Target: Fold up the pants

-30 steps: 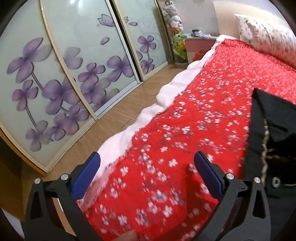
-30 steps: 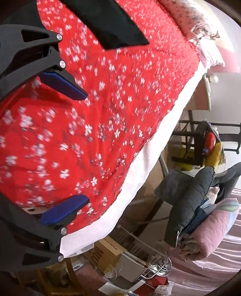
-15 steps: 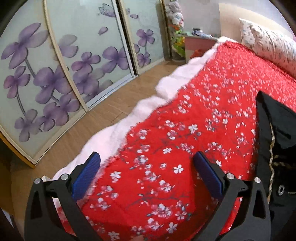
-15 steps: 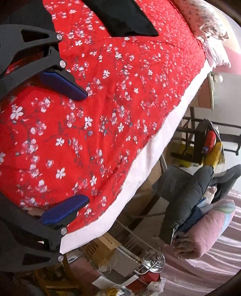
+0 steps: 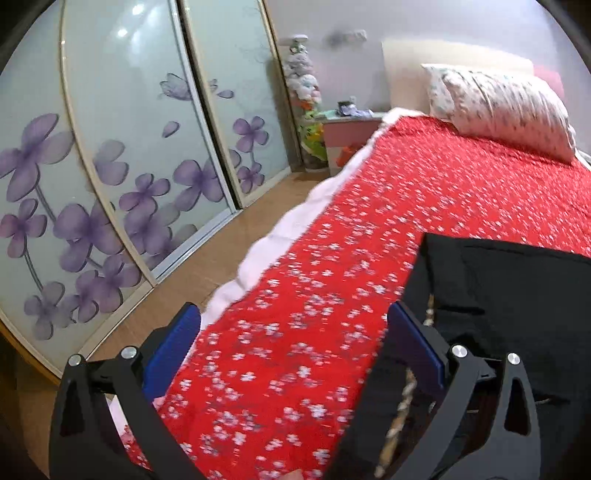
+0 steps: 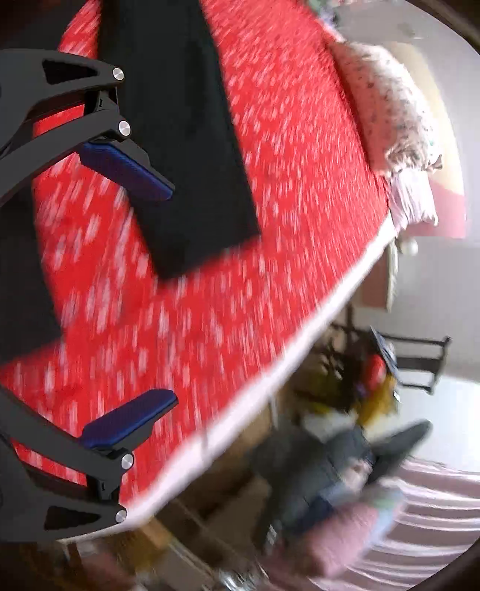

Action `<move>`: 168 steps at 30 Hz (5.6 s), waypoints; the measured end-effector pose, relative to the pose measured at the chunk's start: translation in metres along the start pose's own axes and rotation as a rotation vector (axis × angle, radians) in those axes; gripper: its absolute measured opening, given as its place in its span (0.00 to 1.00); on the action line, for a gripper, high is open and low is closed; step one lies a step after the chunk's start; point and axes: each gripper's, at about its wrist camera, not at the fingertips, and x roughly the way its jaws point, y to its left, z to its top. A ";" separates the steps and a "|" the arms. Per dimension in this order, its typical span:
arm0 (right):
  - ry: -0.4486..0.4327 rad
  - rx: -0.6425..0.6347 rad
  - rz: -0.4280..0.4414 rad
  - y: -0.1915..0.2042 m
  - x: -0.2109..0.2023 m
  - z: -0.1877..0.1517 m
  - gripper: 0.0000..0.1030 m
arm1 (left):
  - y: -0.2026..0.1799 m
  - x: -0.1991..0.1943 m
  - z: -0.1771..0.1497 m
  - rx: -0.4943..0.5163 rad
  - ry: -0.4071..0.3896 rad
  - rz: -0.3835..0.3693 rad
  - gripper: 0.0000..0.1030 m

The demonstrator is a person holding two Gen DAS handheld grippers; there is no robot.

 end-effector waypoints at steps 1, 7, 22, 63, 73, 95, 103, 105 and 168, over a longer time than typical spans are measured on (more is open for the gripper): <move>0.006 0.030 0.034 0.009 0.006 0.003 0.99 | -0.004 0.000 0.003 0.005 0.007 0.005 0.98; 0.054 0.216 0.138 0.047 0.055 0.039 0.85 | -0.028 -0.014 0.021 0.052 -0.004 0.050 0.98; 0.109 0.041 -0.221 0.102 0.155 0.051 0.52 | -0.126 -0.025 0.025 0.076 0.028 -0.173 0.98; -0.105 0.655 0.511 -0.039 -0.098 -0.195 0.13 | -0.174 -0.099 -0.011 -0.172 0.266 -0.761 0.98; -0.088 0.614 0.504 -0.038 -0.089 -0.196 0.13 | -0.273 0.001 0.042 -0.242 0.417 -0.665 0.85; -0.164 0.650 0.498 -0.050 -0.089 -0.166 0.13 | -0.196 -0.052 0.028 -0.412 0.307 -0.725 0.05; -0.175 0.764 0.465 -0.088 -0.102 -0.179 0.13 | -0.113 -0.185 -0.059 -0.329 0.105 -0.815 0.05; -0.123 0.787 0.439 -0.091 -0.096 -0.192 0.13 | -0.105 -0.196 -0.094 -0.286 0.105 -0.793 0.05; -0.321 0.242 0.462 0.085 -0.193 -0.179 0.60 | 0.007 -0.098 -0.164 -0.820 0.362 -0.840 0.72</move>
